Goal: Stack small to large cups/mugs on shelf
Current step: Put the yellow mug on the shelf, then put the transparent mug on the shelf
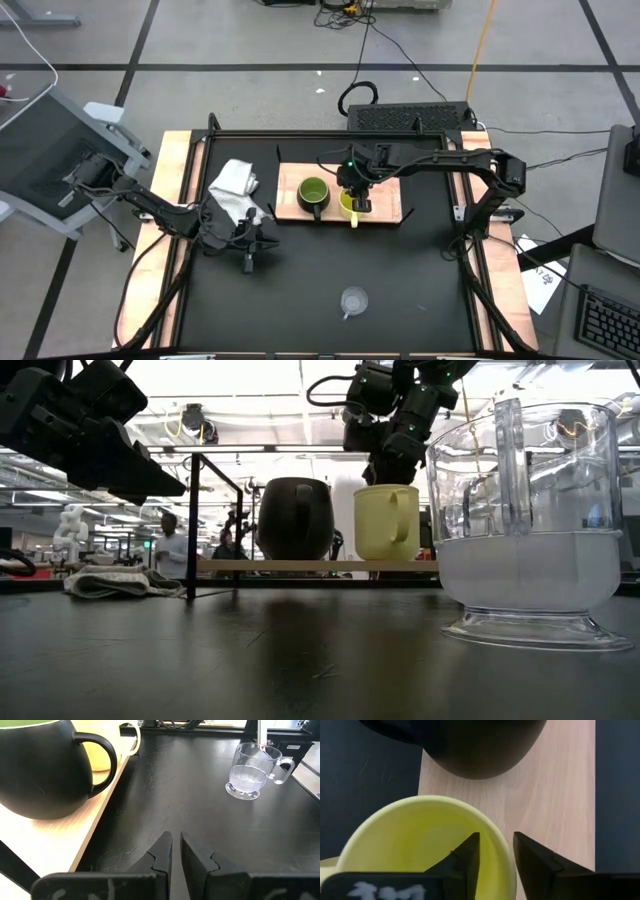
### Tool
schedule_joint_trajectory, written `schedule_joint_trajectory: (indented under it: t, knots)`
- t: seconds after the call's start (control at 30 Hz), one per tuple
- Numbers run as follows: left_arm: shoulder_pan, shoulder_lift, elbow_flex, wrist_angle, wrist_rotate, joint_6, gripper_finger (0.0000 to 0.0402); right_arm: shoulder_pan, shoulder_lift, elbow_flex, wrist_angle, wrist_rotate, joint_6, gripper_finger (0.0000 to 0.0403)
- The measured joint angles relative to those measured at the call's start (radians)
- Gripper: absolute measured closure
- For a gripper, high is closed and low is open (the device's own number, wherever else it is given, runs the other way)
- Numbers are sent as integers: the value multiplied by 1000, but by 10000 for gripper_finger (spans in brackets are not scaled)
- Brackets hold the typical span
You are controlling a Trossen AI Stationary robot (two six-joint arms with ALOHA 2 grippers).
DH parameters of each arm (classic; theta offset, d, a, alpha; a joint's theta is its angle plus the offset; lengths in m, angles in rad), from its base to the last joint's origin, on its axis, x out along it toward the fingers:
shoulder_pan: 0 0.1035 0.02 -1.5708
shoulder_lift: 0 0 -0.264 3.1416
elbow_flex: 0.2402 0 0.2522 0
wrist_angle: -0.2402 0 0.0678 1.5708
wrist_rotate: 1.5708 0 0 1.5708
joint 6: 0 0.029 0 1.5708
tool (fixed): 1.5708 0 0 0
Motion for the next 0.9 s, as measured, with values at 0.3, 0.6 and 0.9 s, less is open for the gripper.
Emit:
schedule_joint_trajectory:
  t: [0.3,0.6,0.9]
  knots:
    - [0,0,0,3,0,0,362,0,-75,0,5,-11,2,249]
    - [0,0,0,2,0,0,362,24,-241,1,-3,-14,77,242]
    - [0,0,0,2,-1,16,362,189,-318,2,-37,-18,169,338]
